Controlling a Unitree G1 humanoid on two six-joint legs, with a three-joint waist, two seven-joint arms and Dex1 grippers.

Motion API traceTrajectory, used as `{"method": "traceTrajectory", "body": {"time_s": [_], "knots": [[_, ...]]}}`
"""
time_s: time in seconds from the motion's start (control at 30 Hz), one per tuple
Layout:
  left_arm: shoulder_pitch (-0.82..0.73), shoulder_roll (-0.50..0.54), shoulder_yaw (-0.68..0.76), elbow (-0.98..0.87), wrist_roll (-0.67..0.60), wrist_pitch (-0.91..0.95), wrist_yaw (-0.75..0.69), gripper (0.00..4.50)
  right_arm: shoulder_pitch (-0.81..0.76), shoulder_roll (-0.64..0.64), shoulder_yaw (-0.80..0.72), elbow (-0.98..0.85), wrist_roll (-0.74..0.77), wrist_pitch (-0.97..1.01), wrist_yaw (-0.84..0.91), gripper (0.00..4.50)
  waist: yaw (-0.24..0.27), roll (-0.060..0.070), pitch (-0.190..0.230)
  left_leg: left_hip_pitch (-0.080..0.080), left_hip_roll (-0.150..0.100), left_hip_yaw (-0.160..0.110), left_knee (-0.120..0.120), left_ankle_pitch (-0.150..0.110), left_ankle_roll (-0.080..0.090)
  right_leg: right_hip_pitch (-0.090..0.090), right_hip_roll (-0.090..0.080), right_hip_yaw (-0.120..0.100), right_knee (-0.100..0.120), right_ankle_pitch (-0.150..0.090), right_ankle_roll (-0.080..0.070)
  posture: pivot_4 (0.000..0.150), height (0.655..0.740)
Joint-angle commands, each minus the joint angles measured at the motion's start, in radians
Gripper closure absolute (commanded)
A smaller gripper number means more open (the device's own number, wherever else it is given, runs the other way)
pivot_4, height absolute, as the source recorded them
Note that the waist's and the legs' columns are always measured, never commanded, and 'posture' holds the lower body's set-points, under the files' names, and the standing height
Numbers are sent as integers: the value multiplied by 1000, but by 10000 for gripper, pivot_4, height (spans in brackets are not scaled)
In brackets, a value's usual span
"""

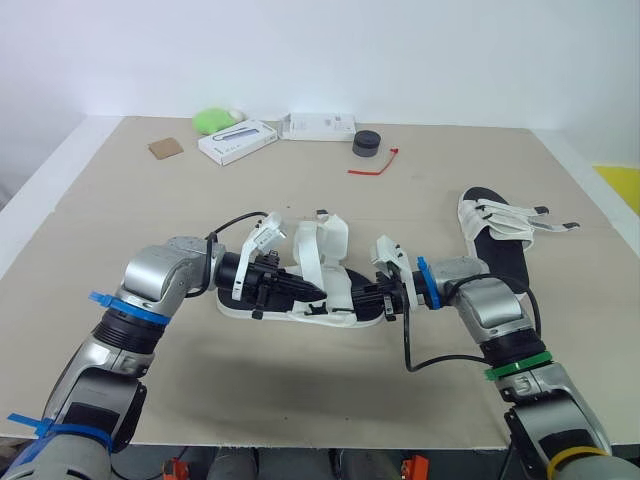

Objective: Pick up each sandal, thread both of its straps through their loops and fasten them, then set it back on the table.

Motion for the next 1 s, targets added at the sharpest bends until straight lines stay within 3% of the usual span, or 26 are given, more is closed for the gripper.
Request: {"method": "traceTrajectory", "body": {"time_s": [0.03, 0.33, 0.73, 1.0], "knots": [[8, 14, -20, -34, 18, -37, -15, 44161, 36, -10, 40, 25, -25, 27, -13, 45000, 0, 0, 0, 0, 0, 0, 0, 0, 0, 0, 0, 0, 0, 0, 0, 1500, 7400], [66, 45, -123, -64, 154, -245, -37, 44161, 32, -8, 41, 28, -25, 27, -12, 45000, 1, 0, 0, 1, 0, 0, 0, 0, 0, 1, 0, 0, 0, 0, 0, 1500, 7400], [27, 9, -77, 9, 179, -314, 15, 44161, 33, -6, 44, 26, -22, 31, -13, 45000, 2, 0, 0, 2, 0, 0, 0, 0, 0, 2, 0, 0, 0, 0, -1, 1500, 7400], [32, 40, -60, -28, 169, -315, -17, 44161, 27, -5, 45, 32, -23, 29, -13, 45000, 2, 0, 0, 2, 0, 0, 0, 0, 0, 2, 0, 0, 0, 0, -1, 1500, 7400]]}}
